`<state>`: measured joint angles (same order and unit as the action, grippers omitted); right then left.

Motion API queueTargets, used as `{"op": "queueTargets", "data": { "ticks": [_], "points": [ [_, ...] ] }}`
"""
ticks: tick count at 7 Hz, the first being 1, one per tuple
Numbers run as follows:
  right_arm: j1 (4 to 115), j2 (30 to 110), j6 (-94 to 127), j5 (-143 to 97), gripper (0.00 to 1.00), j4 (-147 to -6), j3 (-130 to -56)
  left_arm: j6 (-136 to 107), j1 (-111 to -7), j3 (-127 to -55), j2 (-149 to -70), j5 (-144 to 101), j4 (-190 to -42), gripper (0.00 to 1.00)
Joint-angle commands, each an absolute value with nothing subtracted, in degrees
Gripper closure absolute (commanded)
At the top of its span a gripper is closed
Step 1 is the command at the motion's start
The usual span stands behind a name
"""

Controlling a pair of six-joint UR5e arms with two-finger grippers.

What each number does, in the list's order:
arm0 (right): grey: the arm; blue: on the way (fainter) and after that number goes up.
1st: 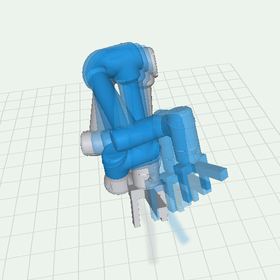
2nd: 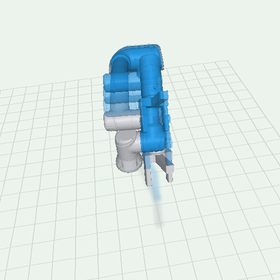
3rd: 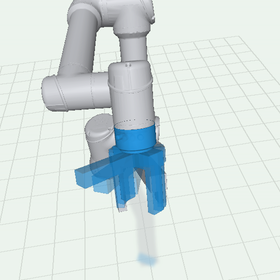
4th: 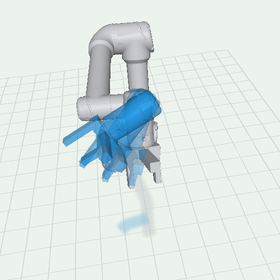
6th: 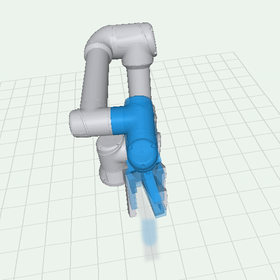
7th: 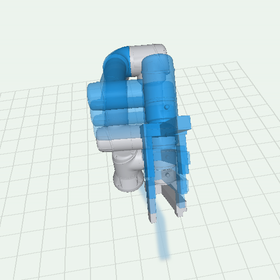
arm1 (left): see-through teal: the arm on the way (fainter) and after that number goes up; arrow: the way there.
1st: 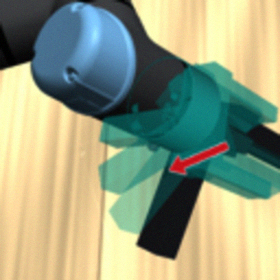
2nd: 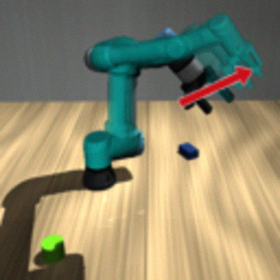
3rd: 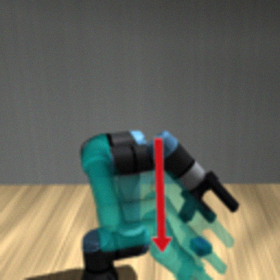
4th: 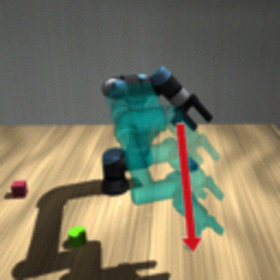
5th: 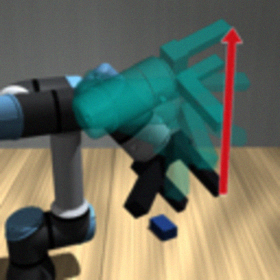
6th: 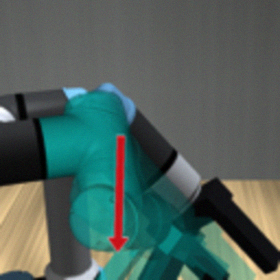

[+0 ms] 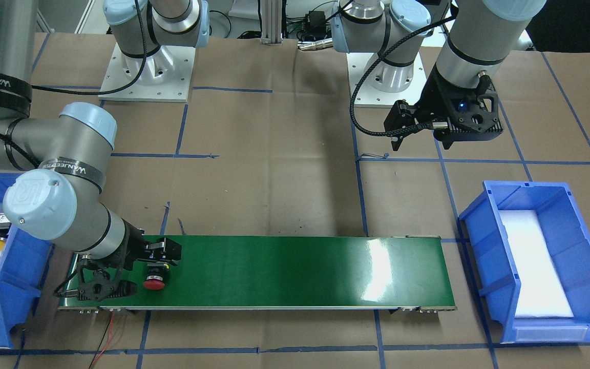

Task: Transport two buttons from left to right
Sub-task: 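Lower the right gripper and grasp the red button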

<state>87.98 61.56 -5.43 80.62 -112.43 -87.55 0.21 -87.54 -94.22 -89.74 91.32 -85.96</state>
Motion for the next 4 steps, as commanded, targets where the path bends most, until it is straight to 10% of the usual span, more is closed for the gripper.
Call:
{"op": "queueTargets", "data": {
  "ticks": [1, 4],
  "points": [
    [88.0, 59.8, -5.8, 80.7, 0.08, -112.6, -87.5, 0.3, -87.5, -94.2, -89.7, 91.3, -86.0, 0.00],
    [87.8, 60.5, -6.7, 86.0, 0.92, -112.2, -87.3, 0.3, -87.5, -94.2, -89.7, 91.3, -86.0, 0.00]
  ]
}}
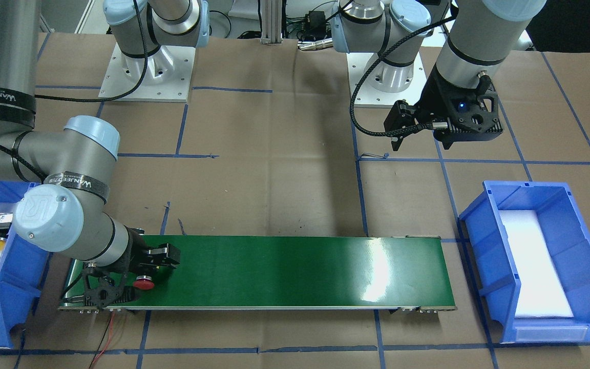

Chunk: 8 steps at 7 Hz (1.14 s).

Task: Transport two buttons from left to right
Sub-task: 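Lower the right gripper and grasp the red button, then carry the red button to the blue bin with the right gripper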

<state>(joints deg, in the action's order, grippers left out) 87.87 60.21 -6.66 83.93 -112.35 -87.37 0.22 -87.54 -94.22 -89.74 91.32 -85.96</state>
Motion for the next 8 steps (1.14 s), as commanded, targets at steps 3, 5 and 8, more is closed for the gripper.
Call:
{"op": "queueTargets", "data": {
  "ticks": [3, 5, 8],
  "points": [
    [86.5, 64.7, -6.9, 87.5, 0.98, -111.5, -85.2, 0.3, -87.5, -94.2, -89.7, 91.3, -86.0, 0.00],
    [76.4, 69.2, -11.3, 86.7, 0.98, -108.4, -81.8, 0.2, -87.5, -94.2, -89.7, 91.3, -86.0, 0.00],
    [65.8, 65.5, -30.3, 87.4, 0.97, -102.3, -73.5, 0.3, -87.5, -94.2, -89.8, 91.3, -86.0, 0.00]
  ]
}}
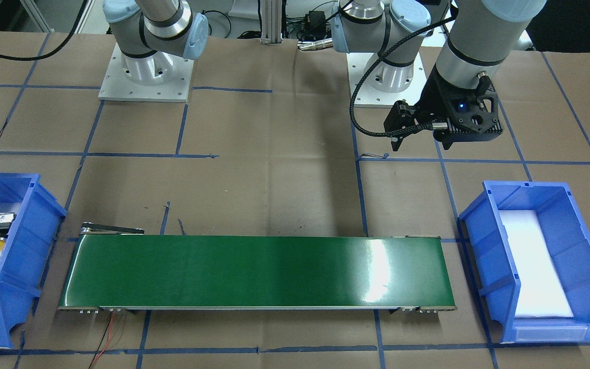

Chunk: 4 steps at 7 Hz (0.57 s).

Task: Transport two buttons from left to right
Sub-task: 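Carry the red button to the blue bin with the right gripper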

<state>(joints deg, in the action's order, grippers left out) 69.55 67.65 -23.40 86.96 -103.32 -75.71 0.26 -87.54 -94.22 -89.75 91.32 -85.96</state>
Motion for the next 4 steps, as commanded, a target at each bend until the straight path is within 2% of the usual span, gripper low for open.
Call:
{"op": "queueTargets", "data": {
  "ticks": [1, 4],
  "points": [
    [63.3, 61.7, -31.3, 87.1, 0.97, -103.0, -73.0, 0.2, -87.5, -94.2, -89.8, 91.2, -86.0, 0.00],
    [61.0, 56.7, -35.2, 87.3, 0.97, -103.2, -73.7, 0.3, -87.5, -94.2, -89.8, 91.2, -86.0, 0.00]
  ]
}}
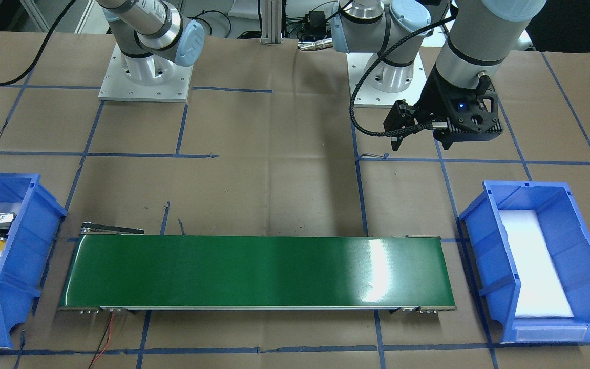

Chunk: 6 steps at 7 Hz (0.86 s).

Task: Transport two buttons from left to right
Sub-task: 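Carry the red button to the blue bin with the right gripper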

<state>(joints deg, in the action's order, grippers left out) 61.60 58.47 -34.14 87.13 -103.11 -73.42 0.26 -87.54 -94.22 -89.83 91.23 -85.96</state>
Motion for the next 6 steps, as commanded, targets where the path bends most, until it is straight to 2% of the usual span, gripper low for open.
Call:
{"op": "queueTargets", "data": {
  "ticks": [1, 6],
  "points": [
    [61.0, 55.5, -35.1, 87.3, 0.97, -103.7, -75.0, 0.3, -87.5, -94.2, -89.8, 91.2, -86.0, 0.00],
    [61.0, 52.1, -35.0, 87.5, 0.95, -104.9, -76.3, 0.3, -87.5, -94.2, -89.8, 91.2, -86.0, 0.00]
  ]
}}
